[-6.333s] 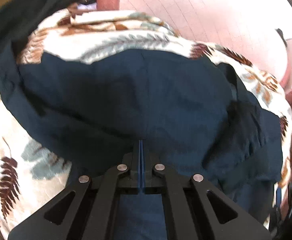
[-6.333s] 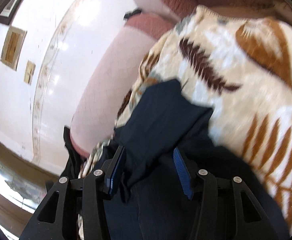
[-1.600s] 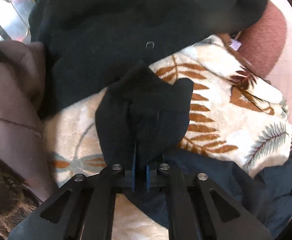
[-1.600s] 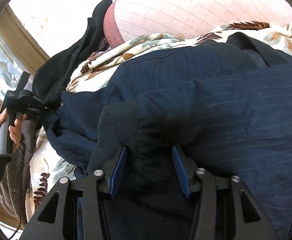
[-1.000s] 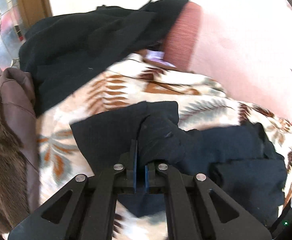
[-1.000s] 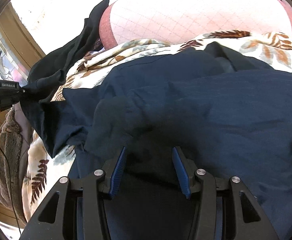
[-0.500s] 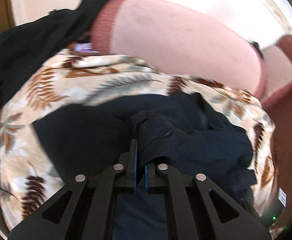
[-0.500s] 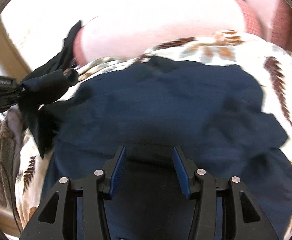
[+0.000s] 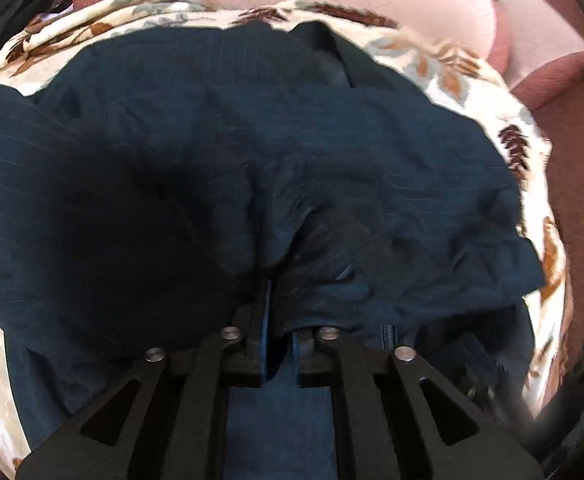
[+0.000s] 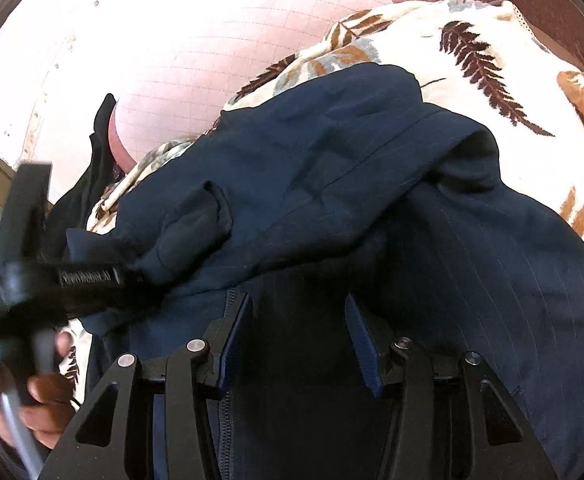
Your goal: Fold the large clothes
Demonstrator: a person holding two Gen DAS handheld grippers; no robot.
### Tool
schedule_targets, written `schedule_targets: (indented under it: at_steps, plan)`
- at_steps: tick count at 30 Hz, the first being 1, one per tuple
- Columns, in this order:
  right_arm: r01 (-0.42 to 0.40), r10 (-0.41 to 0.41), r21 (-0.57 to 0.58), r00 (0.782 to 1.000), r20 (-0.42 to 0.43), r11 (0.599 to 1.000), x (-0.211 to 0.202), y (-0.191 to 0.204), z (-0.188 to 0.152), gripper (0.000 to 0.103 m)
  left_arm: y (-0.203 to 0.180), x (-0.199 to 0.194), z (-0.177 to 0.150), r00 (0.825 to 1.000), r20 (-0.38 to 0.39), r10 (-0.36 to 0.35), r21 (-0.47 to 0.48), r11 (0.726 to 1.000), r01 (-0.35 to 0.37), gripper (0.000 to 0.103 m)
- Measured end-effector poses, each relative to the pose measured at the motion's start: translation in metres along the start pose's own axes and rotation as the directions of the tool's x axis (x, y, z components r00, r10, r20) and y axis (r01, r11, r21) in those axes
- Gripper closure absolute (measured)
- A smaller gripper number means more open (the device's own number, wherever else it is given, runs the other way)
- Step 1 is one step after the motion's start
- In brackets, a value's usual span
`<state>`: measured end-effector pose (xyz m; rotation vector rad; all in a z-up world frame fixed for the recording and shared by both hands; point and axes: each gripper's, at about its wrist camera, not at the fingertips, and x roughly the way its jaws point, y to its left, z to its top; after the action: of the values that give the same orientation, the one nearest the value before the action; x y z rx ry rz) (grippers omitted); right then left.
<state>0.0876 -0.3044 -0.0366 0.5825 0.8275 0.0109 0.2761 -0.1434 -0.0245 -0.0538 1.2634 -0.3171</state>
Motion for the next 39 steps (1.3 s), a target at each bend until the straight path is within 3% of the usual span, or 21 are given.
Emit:
schedule_targets:
  at_steps: [2, 4, 5, 6, 8, 11, 15, 17, 18, 19, 20, 21, 23, 25, 28, 30, 36, 39]
  plan:
    - [-0.006, 0.006, 0.015, 1.000, 0.019, 1.000, -0.007, 0.000, 0.005, 0.051, 0.008, -0.025, -0.006, 0.997, 0.043, -0.057, 0.008, 0.998, 0.057, 0.081]
    - [-0.043, 0.041, 0.019, 0.997, 0.060, 0.999, -0.019, 0.007, 0.010, 0.051, 0.026, -0.056, -0.019, 0.986, 0.113, -0.122, -0.005, 0.992, 0.123, 0.061]
    - [-0.061, 0.060, 0.011, 0.995, 0.076, 0.998, -0.023, 0.013, 0.014, 0.049, 0.039, -0.071, -0.027, 0.979, 0.154, -0.134, -0.025, 0.990, 0.140, 0.044]
    - [-0.075, 0.076, -0.007, 0.994, 0.083, 0.997, -0.025, 0.021, 0.018, 0.043, 0.050, -0.082, -0.034, 0.973, 0.190, -0.128, -0.045, 0.989, 0.139, 0.036]
    - [-0.103, 0.106, -0.038, 0.992, 0.065, 0.994, -0.019, 0.035, 0.024, 0.034, 0.078, -0.094, -0.046, 0.969, 0.239, -0.059, -0.095, 0.992, 0.084, 0.036]
    - [-0.157, 0.157, 0.013, 0.987, -0.023, 0.988, 0.004, 0.052, 0.030, 0.035, 0.119, -0.092, -0.057, 0.971, 0.241, 0.009, -0.197, 0.980, 0.040, 0.036]
    - [0.023, -0.023, 0.018, 1.000, -0.014, 1.000, 0.028, 0.064, 0.025, 0.034, 0.150, -0.068, -0.055, 0.984, 0.179, -0.021, -0.280, 0.958, 0.071, 0.036]
    - [0.061, -0.061, 0.018, 0.998, -0.029, 0.998, 0.044, 0.063, 0.025, 0.034, 0.155, -0.064, -0.059, 0.985, 0.171, -0.005, -0.284, 0.957, 0.054, 0.036]
    - [0.042, -0.041, 0.024, 0.998, -0.045, 0.999, 0.053, 0.063, 0.024, 0.034, 0.156, -0.060, -0.059, 0.986, 0.166, 0.006, -0.285, 0.958, 0.042, 0.036]
    - [-0.015, 0.015, 0.015, 0.998, -0.058, 1.000, 0.060, 0.067, 0.022, 0.037, 0.157, -0.057, -0.058, 0.988, 0.157, 0.008, -0.288, 0.957, 0.038, 0.036]
    - [-0.045, 0.044, -0.010, 0.998, -0.053, 0.999, 0.061, 0.072, 0.022, 0.054, 0.158, -0.053, -0.058, 0.989, 0.146, 0.002, -0.295, 0.955, 0.042, 0.036]
    - [-0.058, 0.055, -0.064, 0.997, -0.045, 0.996, 0.059, 0.081, 0.021, 0.077, 0.160, -0.050, -0.059, 0.990, 0.142, -0.006, -0.298, 0.953, 0.049, 0.036]
    - [-0.032, 0.036, -0.185, 0.999, 0.022, 0.982, 0.043, 0.101, 0.021, 0.082, 0.161, -0.049, -0.059, 0.990, 0.142, -0.011, -0.297, 0.953, 0.053, 0.036]
    - [-0.050, 0.070, -0.218, 0.994, 0.083, 0.975, 0.022, 0.106, 0.028, 0.085, 0.160, -0.051, -0.060, 0.989, 0.150, -0.011, -0.290, 0.956, 0.055, 0.036]
    - [-0.052, 0.082, -0.157, 0.979, 0.189, 0.986, -0.010, 0.087, 0.047, 0.085, 0.165, -0.055, -0.059, 0.987, 0.161, -0.017, -0.297, 0.953, 0.065, 0.036]
    - [-0.032, 0.048, -0.076, 0.972, 0.229, 0.997, -0.020, 0.064, 0.062, 0.085, 0.169, -0.056, -0.060, 0.986, 0.168, -0.026, -0.305, 0.949, 0.077, 0.036]
    - [0.050, -0.071, 0.116, 0.981, 0.180, 0.992, -0.007, -0.007, 0.073, 0.085, 0.176, -0.053, -0.059, 0.988, 0.154, -0.027, -0.329, 0.941, 0.077, 0.036]
    - [0.033, -0.061, 0.184, 0.987, 0.148, 0.982, -0.002, -0.035, 0.063, 0.083, 0.181, -0.057, -0.058, 0.982, 0.183, -0.050, -0.353, 0.929, 0.113, 0.036]
